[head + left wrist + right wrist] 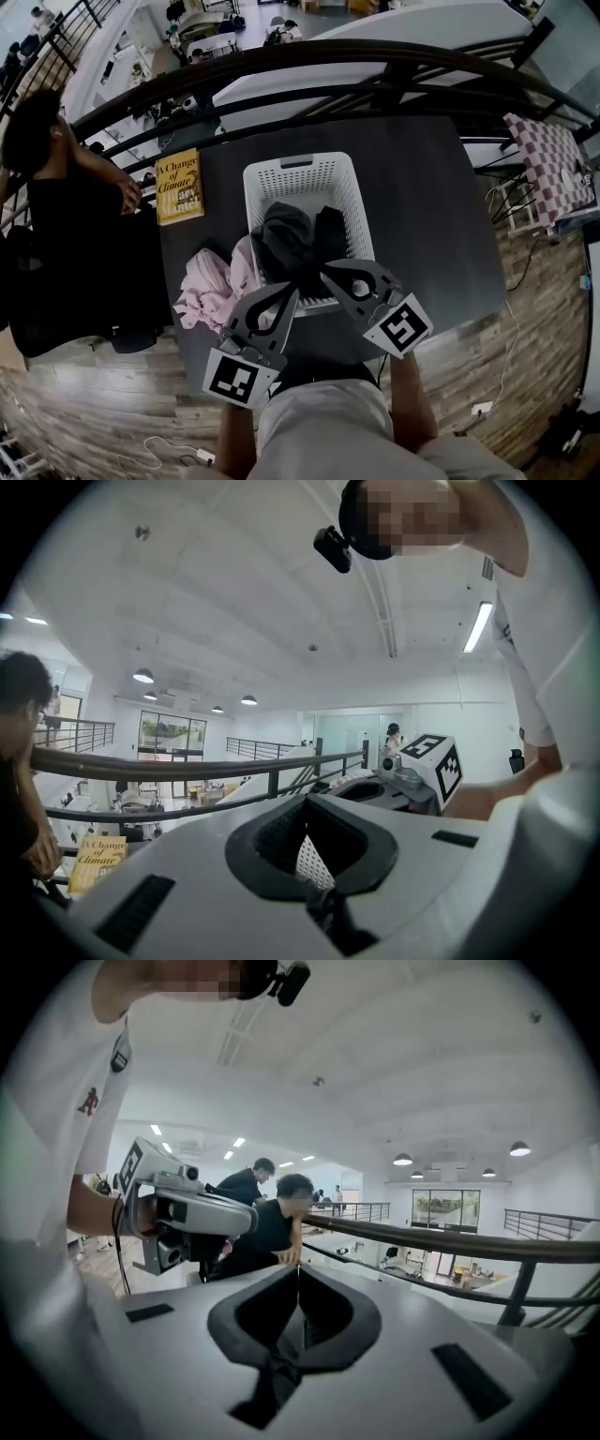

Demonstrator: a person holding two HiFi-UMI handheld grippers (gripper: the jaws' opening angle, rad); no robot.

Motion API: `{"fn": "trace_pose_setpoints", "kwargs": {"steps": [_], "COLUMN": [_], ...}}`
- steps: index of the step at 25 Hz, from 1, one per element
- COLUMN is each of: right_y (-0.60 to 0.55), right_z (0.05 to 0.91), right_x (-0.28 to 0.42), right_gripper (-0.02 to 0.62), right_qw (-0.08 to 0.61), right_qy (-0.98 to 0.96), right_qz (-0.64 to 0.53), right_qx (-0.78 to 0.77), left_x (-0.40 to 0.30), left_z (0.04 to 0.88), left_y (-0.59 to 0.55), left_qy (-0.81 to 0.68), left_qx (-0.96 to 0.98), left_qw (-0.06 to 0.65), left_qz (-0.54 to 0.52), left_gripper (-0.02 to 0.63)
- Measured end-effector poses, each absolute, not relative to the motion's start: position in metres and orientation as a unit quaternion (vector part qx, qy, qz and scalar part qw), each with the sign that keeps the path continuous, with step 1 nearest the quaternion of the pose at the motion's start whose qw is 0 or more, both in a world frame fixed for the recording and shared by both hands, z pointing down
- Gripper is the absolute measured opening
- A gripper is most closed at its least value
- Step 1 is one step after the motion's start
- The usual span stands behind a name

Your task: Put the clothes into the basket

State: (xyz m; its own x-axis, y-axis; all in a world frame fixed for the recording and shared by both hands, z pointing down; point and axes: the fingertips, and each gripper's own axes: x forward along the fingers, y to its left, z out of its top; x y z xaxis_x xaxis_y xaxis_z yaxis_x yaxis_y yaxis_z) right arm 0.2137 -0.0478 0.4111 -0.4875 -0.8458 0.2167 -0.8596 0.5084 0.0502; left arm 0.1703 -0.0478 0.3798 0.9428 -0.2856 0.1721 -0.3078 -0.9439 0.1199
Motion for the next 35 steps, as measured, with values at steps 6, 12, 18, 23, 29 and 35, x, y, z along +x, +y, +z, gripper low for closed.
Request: {"fn": "trace_pose_setpoints", "kwargs": {"steps": [6, 12, 18, 23, 29, 35], "right_y": [-0.04, -0.037, -0.036, -0.039, -0.042, -0.044], "right_z": [0.375, 0.368, 0.363, 0.359, 0.368, 0.39], "right_x": [0.191, 0.161, 0.125, 0.095, 0.057, 0.023], "right_gripper": [0.015, 0.015, 0.015, 0.016, 0.017, 0.017], "right_qw": [-0.007, -0.01, -0.003, 0.005, 0.048, 0.101], "right_qy": [-0.879, -0.894, -0.906, -0.917, -0.93, -0.941], "right_qz": [0.046, 0.031, 0.027, 0.017, 0.006, -0.006], "right_qx": [0.475, 0.448, 0.422, 0.399, 0.364, 0.324], "left_x": [0.142, 0.108, 0.068, 0.035, 0.001, -0.027], "left_z": [0.366, 0.361, 0.358, 0.355, 0.359, 0.371], "left_y": [-0.046, -0.048, -0.048, -0.049, -0.047, -0.047], "left_qy": [-0.174, -0.213, -0.25, -0.28, -0.311, -0.34], "left_qx": [0.981, 0.973, 0.965, 0.958, 0.948, 0.938], "left_qw": [0.078, 0.082, 0.083, 0.065, 0.073, 0.07], "left_qz": [0.042, 0.021, 0.011, -0.005, 0.005, 0.007], "left_gripper": [0.002, 0.002, 0.002, 0.002, 0.002, 0.002]}}
